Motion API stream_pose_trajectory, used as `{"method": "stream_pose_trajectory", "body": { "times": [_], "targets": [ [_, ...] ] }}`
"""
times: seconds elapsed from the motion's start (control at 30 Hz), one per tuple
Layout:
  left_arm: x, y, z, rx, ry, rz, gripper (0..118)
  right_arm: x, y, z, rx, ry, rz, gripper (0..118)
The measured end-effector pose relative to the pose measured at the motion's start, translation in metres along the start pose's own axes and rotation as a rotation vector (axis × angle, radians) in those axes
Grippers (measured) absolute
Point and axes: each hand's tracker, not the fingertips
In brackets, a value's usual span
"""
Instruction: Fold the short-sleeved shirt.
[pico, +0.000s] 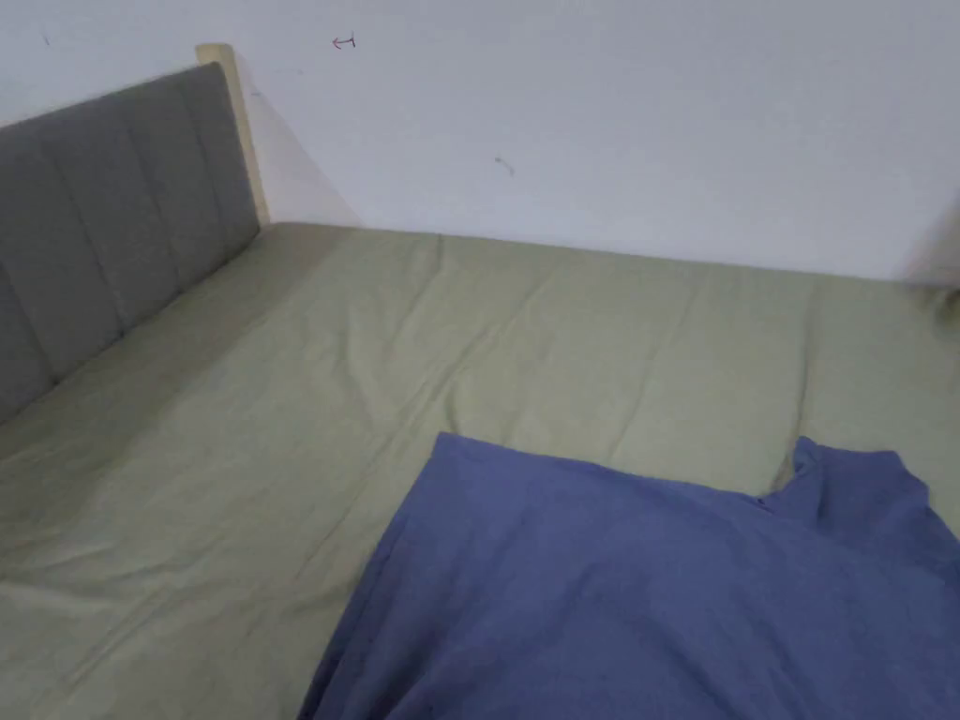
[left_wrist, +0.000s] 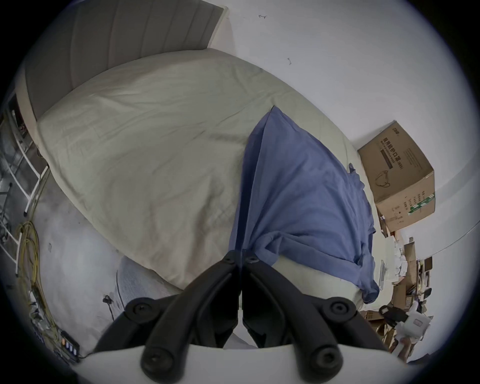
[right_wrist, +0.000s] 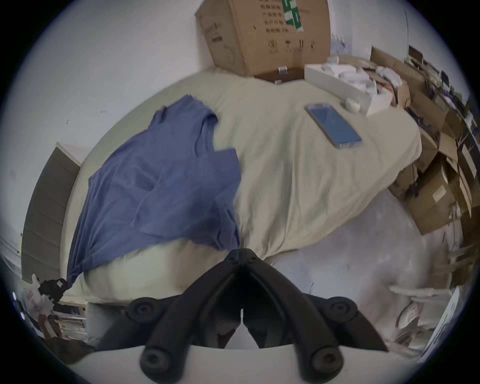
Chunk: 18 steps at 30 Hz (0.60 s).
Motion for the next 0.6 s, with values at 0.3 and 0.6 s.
{"method": "stream_pose_trajectory", "body": {
  "times": [0.3, 0.6],
  "targets": [
    [-0.021, 0.017, 0.0, 0.167, 0.165, -0.019, 34, -0.011, -0.002, -0.002, 0.023, 0.064, -0.007, 0],
    [-0.017, 0.006, 0.025, 0.135, 0.114, -0.017, 0, -0.015, 0.001, -0.002, 0.032, 0.064, 0.008, 0]
  ]
}}
